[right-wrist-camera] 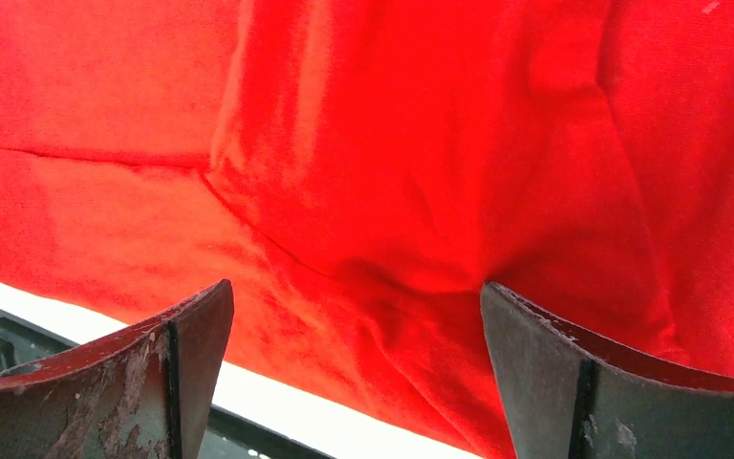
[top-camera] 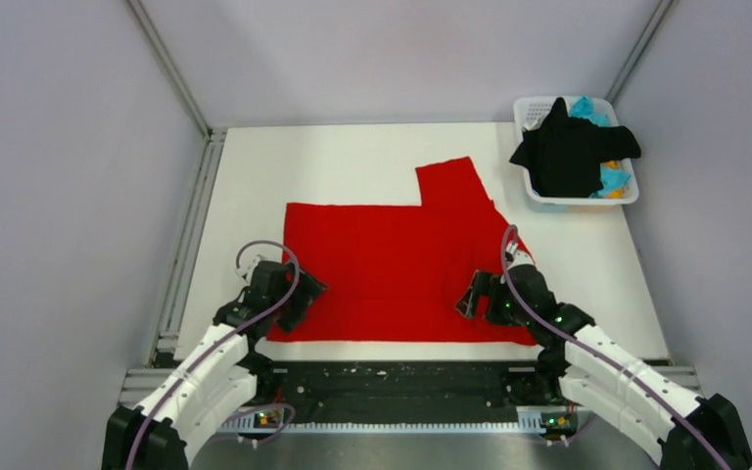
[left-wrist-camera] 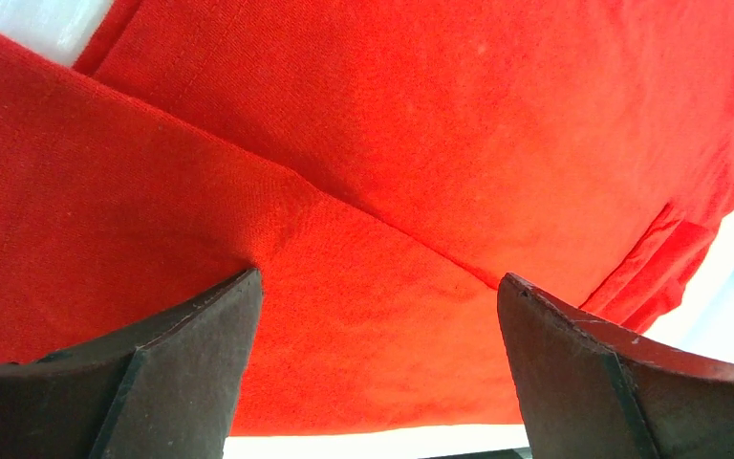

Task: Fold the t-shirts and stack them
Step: Fold the flattened tshirt in 1/3 of the way, then grab the side of the flattened tshirt furthest away from the robot with both arms

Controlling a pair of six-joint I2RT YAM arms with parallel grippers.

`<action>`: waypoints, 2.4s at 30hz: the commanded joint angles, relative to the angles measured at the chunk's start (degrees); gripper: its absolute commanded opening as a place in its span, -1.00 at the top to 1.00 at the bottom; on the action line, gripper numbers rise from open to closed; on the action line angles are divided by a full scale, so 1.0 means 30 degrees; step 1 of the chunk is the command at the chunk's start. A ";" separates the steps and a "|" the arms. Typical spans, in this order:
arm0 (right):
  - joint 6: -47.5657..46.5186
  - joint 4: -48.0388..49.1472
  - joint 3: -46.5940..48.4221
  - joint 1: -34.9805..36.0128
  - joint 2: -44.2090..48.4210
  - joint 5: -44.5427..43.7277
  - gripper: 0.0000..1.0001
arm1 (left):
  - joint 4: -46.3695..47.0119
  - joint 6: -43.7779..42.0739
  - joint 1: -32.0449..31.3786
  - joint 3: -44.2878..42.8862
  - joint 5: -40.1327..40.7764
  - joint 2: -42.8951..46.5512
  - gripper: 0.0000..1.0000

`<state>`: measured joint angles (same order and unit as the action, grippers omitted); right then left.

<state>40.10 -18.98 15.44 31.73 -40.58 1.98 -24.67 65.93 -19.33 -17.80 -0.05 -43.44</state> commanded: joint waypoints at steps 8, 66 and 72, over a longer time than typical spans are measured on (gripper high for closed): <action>-0.0831 0.0408 0.2191 0.0177 0.1396 -0.1532 -0.98 | -0.4350 -0.0242 -0.0305 -0.1484 0.0927 0.0738 -0.98; -0.5986 0.7576 0.3443 0.0177 -0.2791 -0.3771 -0.98 | 0.0333 -1.1496 0.7520 -1.9410 -0.4888 -2.3585 0.16; -0.6019 0.7495 0.3511 0.0171 -0.2767 -0.3743 -0.98 | -0.0267 -1.1458 0.7394 -1.9785 -0.3937 -2.3746 0.66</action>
<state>22.92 2.33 25.17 31.75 -49.15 -8.56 -23.29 32.08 3.44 -77.19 -13.65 -113.99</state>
